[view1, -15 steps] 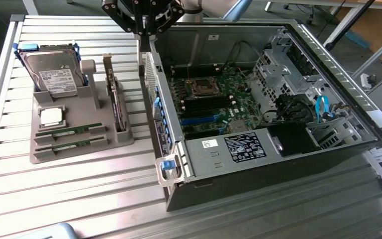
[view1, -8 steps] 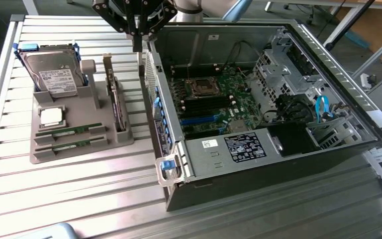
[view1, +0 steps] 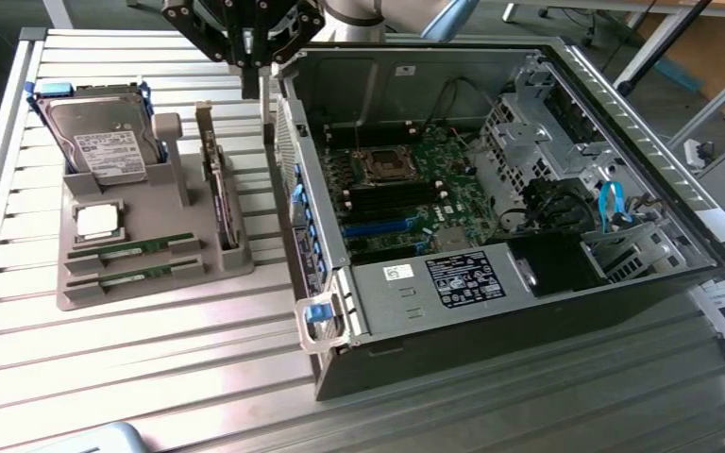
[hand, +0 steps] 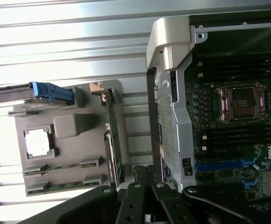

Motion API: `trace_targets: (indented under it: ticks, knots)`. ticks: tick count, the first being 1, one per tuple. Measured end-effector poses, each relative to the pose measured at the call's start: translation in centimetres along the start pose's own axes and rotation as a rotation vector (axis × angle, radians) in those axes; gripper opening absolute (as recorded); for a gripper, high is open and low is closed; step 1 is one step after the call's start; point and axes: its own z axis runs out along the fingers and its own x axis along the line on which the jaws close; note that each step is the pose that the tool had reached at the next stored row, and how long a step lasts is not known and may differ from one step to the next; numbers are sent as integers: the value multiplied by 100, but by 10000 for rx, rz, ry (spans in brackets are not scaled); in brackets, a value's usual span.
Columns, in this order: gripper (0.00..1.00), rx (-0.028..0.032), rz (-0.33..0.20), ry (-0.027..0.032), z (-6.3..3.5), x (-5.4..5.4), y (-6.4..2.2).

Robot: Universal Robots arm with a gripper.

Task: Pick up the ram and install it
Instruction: 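Reach for the ram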

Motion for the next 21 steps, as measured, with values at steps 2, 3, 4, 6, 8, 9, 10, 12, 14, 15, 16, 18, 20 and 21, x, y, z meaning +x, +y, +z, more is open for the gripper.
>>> trace_targets:
  ticks: [2,3,4,6,8,9,10,12,14,15,16,18,20,21]
  knots:
    - [10,-1,0,-1,0,21,-2]
    - [10,-1,0,-1,0,32,-3]
    - [10,0,0,0,-1,43,-3]
    - [10,0,0,0,-1,63,-5]
    - [10,-1,0,-1,-2,81,-7]
    - [10,-1,0,-1,-2,94,-8]
    - [10,-1,0,-1,-2,108,-9]
    - [10,-1,0,-1,-3,130,-11]
    - [10,-1,0,-1,-3,148,-12]
    - [10,-1,0,-1,-4,158,-13]
    - [10,-1,0,-1,-4,168,-14]
    - [10,-1,-1,-1,-4,188,-15]
    - [10,-1,0,0,-6,240,-19]
    - [10,-1,0,-1,-6,258,-21]
